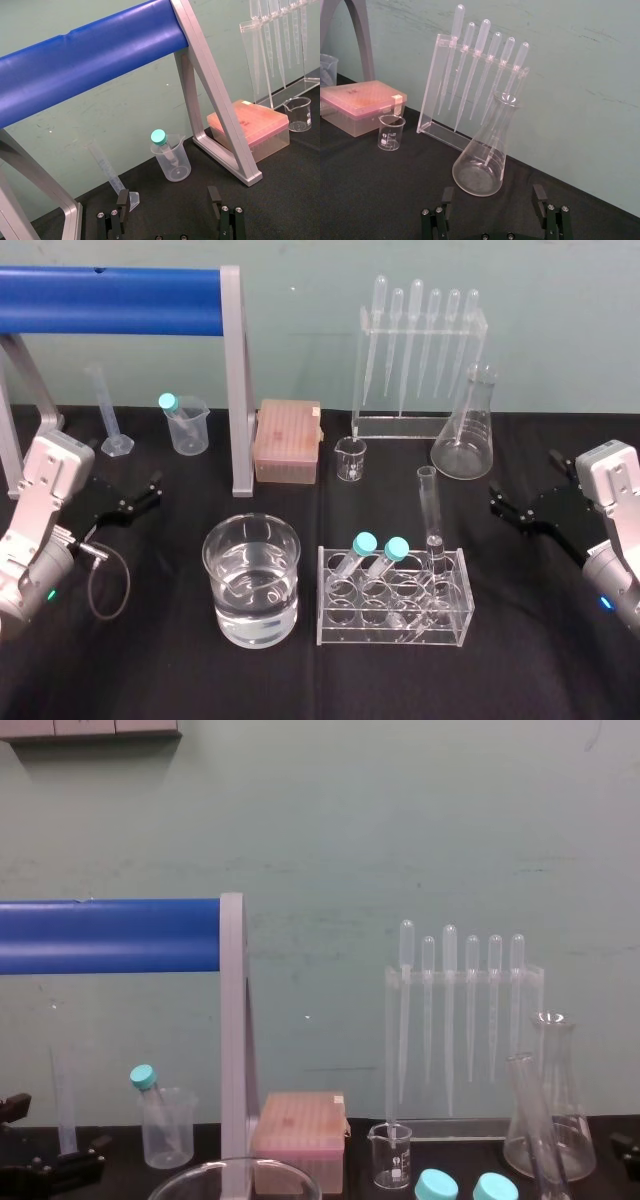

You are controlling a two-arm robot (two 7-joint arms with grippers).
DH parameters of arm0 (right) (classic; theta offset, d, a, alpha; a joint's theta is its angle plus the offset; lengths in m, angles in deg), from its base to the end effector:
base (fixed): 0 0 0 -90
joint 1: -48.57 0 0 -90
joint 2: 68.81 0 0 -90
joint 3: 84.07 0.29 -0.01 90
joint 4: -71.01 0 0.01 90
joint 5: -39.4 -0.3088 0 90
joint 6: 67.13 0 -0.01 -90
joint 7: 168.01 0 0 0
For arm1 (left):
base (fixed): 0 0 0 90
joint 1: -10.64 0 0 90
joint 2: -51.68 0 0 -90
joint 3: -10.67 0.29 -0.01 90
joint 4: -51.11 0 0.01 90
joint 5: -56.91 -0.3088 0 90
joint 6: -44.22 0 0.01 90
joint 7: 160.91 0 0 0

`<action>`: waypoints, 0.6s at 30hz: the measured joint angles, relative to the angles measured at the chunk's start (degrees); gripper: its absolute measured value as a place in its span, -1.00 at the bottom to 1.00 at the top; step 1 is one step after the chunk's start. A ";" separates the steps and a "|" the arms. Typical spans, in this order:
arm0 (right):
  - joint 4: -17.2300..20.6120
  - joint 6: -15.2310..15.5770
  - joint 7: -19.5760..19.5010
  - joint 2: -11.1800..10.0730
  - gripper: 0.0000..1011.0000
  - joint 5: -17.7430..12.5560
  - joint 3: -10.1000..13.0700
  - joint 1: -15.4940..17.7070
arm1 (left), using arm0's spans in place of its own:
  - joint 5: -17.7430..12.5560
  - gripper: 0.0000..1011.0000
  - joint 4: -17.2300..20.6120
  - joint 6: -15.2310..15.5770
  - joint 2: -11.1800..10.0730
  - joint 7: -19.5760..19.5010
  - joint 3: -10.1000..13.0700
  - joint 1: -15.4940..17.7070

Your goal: Hold the test tube with one hand and immerse one end into the beaker, then return it to the test tube rack.

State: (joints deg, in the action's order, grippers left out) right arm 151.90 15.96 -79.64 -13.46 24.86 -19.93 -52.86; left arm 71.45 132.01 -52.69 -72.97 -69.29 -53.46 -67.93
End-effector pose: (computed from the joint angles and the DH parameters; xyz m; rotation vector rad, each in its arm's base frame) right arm 0.3581 -0.0828 -0.3023 -0.3047 -0.2852 -1.2482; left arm 0.3581 0.0827 -0.3023 0.3046 -0.2852 1.2478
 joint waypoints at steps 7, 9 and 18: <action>0.00 0.00 0.00 0.00 0.98 0.00 0.00 0.00 | 0.00 0.98 0.00 0.00 0.00 0.00 0.00 0.00; 0.00 0.00 0.00 0.00 0.98 0.00 0.00 0.00 | 0.00 0.98 0.00 0.00 0.00 0.00 0.00 0.00; 0.00 0.00 0.00 0.00 0.98 0.00 0.00 0.00 | 0.00 0.98 0.00 0.00 0.00 0.00 0.00 0.00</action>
State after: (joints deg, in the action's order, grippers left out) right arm 151.90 15.96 -79.64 -13.46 24.86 -19.93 -52.86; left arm 71.45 132.01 -52.69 -72.97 -69.29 -53.46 -67.93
